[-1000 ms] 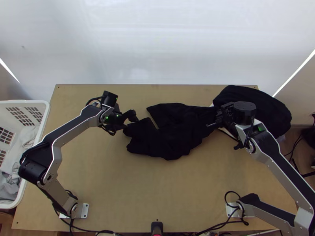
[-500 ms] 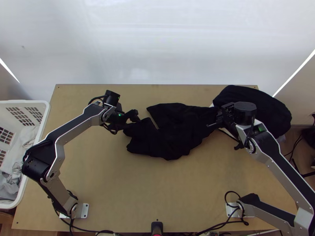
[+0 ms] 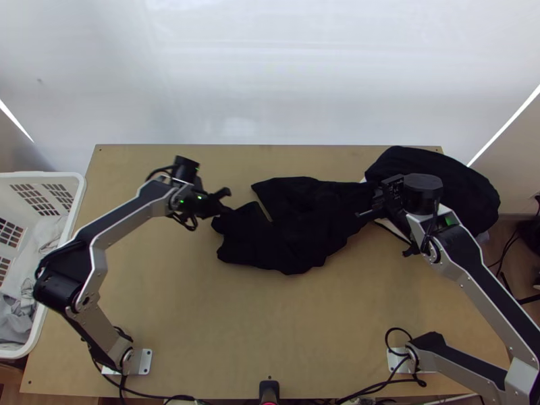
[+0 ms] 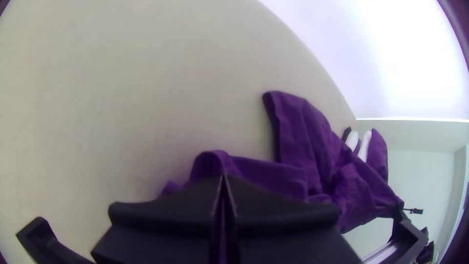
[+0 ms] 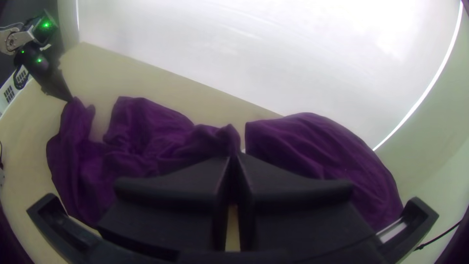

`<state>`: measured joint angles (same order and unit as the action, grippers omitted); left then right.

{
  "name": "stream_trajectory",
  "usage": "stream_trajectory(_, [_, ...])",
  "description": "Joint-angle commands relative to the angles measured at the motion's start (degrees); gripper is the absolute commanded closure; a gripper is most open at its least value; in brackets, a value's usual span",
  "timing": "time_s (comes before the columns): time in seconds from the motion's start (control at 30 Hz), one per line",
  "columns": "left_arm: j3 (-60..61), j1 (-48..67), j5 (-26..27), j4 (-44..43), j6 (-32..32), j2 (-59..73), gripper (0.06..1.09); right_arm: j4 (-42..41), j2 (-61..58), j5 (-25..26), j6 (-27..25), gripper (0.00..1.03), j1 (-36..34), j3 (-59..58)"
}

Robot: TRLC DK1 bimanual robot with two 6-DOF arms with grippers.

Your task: Fold the t-shirt

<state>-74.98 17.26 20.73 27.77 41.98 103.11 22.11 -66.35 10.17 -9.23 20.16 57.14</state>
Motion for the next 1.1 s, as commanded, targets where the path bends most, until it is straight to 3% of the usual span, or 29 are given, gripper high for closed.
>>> stream_trajectory(0.0, [-0.2,-8.1,-0.2,-0.3,0.2,-7.2,1.05,0.7,0.6,0.0,-0.2,1.0,-1.8,1.5])
stream_trajectory(0.2, [-3.3,-21.3,1.2,3.5,2.6,-15.0,1.05,2.5,0.3,0.0,-0.2,1.0,-6.3,2.5])
stream_trajectory(0.4, [-3.8,-23.1,2.2,6.9,2.5,-21.4,1.05,6.3,-0.5,0.0,-0.5,1.0,-6.6,6.5])
stream_trajectory(0.63, [-12.9,-22.7,1.9,8.9,4.7,-25.9,1.05,10.9,-4.3,0.1,-3.1,1.0,-5.3,22.1])
stream_trajectory(0.9, [-24.0,-20.5,-2.1,8.9,4.3,-32.4,1.05,13.3,-5.9,0.0,-3.3,1.0,-1.1,40.4])
stream_trajectory(1.07, [-27.1,-21.0,-3.9,8.2,1.1,-38.2,1.05,14.0,-1.4,0.0,-3.7,1.0,0.8,46.4])
